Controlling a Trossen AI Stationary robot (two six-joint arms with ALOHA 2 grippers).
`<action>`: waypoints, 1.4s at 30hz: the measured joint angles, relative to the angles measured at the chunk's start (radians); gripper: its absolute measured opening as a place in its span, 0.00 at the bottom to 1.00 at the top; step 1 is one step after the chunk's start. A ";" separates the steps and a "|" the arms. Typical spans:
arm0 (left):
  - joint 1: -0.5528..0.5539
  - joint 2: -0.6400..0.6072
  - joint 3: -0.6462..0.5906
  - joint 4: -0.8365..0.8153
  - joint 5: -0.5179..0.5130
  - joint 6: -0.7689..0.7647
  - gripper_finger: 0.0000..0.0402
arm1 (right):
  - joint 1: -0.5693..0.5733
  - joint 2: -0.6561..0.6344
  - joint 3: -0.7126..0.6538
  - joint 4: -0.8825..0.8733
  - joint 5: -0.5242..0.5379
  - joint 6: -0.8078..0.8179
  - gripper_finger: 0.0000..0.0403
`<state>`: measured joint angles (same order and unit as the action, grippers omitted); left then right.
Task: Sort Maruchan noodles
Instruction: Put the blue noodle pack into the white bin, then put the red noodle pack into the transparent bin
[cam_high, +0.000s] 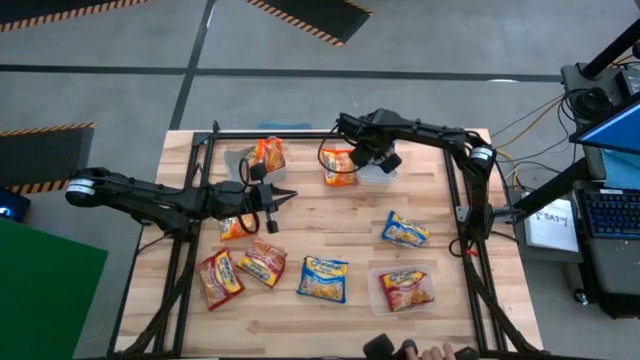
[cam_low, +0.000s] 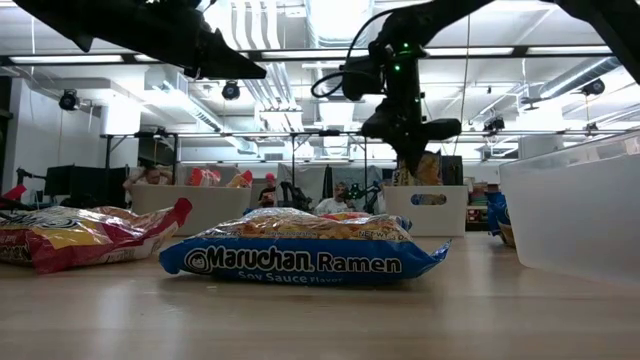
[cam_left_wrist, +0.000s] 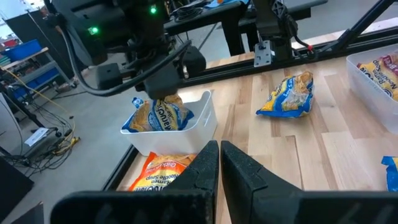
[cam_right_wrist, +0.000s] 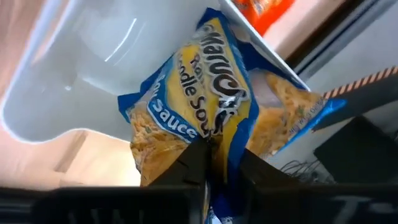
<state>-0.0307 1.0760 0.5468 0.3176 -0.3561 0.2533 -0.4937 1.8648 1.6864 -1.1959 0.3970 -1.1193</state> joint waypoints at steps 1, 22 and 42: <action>0.000 0.000 0.000 0.000 0.000 0.000 0.00 | -0.004 0.000 0.000 0.007 0.000 0.009 0.11; 0.000 0.000 0.000 0.000 0.000 -0.001 0.00 | 0.069 -0.045 0.128 0.023 0.149 0.438 0.29; 0.000 0.000 0.000 -0.024 0.000 -0.117 0.00 | 0.405 -0.430 -0.245 0.325 -0.214 1.159 0.02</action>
<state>-0.0307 1.0760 0.5468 0.2935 -0.3561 0.1364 -0.0887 1.4346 1.4416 -0.8713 0.1832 0.0399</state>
